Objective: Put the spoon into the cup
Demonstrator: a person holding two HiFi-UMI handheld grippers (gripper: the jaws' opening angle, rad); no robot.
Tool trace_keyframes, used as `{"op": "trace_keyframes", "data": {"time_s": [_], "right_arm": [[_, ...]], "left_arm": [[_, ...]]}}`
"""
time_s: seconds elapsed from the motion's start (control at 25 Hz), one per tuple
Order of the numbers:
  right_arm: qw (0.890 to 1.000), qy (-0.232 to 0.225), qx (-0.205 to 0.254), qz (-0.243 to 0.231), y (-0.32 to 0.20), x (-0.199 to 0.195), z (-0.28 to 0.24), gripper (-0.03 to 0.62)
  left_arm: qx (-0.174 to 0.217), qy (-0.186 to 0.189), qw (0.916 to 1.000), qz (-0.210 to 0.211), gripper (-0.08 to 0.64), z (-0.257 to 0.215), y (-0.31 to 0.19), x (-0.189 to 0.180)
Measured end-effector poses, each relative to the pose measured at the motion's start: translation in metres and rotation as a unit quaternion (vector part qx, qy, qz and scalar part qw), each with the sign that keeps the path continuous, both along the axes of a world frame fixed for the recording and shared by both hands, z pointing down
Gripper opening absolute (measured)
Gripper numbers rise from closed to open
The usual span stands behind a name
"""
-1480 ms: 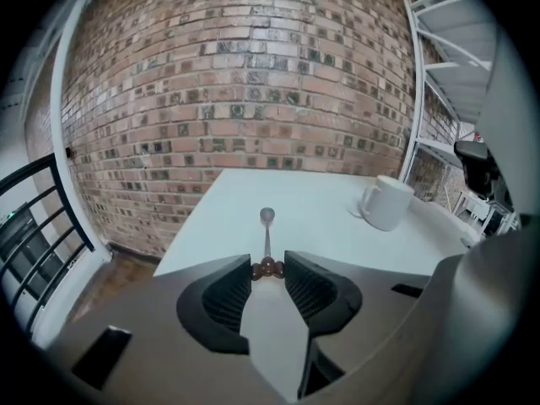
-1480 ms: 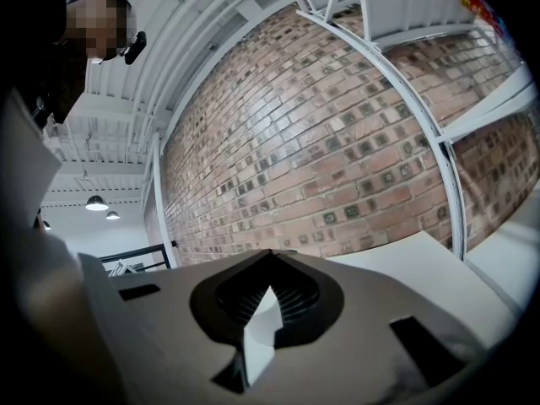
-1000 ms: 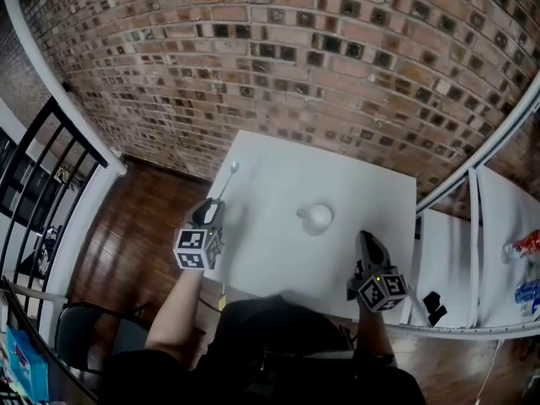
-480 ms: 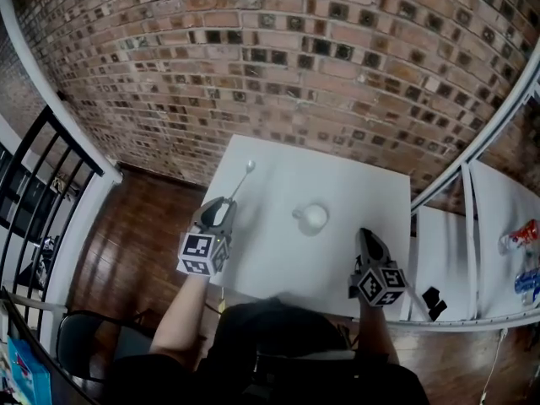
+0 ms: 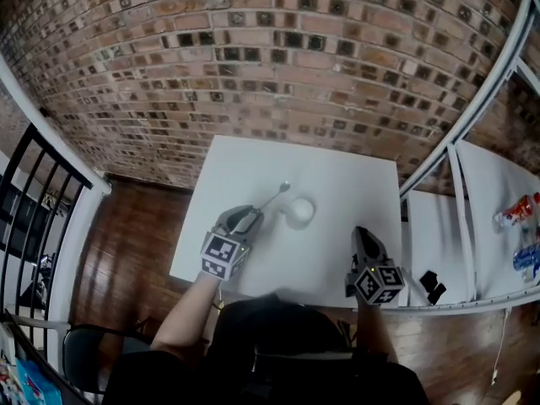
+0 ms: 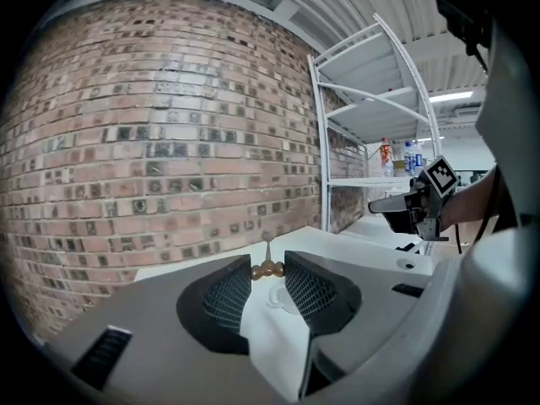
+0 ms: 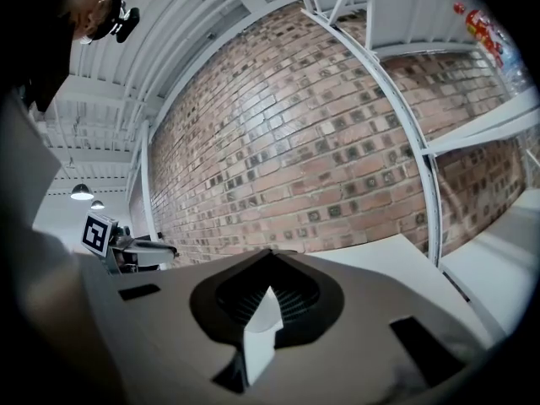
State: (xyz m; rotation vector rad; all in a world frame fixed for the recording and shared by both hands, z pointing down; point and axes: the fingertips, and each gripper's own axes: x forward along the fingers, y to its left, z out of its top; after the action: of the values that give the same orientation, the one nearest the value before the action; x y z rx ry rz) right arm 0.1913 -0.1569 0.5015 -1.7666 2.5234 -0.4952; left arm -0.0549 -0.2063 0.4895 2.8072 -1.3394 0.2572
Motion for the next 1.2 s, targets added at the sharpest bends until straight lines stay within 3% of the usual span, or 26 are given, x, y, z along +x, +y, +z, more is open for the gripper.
{"op": "trace_keyframes", "data": {"time_s": [0.2, 0.44, 0.88, 1.2], "right_arm": [[1.0, -0.004, -0.004, 0.014, 0.007, 0.012, 0.005, 0.005], [0.999, -0.009, -0.005, 0.031, 0.012, 0.026, 0.008, 0.005], [0.999, -0.015, -0.011, 0.037, 0.009, 0.035, 0.013, 0.005], [0.999, -0.016, -0.014, 0.041, 0.004, 0.041, 0.013, 0.005]], "left_arm": [[-0.034, -0.031, 0.9976, 0.052, 0.121, 0.025, 0.004, 0.035], [-0.068, -0.065, 0.9926, 0.076, 0.121, 0.055, 0.004, 0.055], [-0.095, -0.084, 0.9877, 0.091, 0.121, 0.065, -0.022, 0.076], [-0.099, -0.093, 0.9877, 0.077, 0.121, 0.074, -0.04, 0.084]]}}
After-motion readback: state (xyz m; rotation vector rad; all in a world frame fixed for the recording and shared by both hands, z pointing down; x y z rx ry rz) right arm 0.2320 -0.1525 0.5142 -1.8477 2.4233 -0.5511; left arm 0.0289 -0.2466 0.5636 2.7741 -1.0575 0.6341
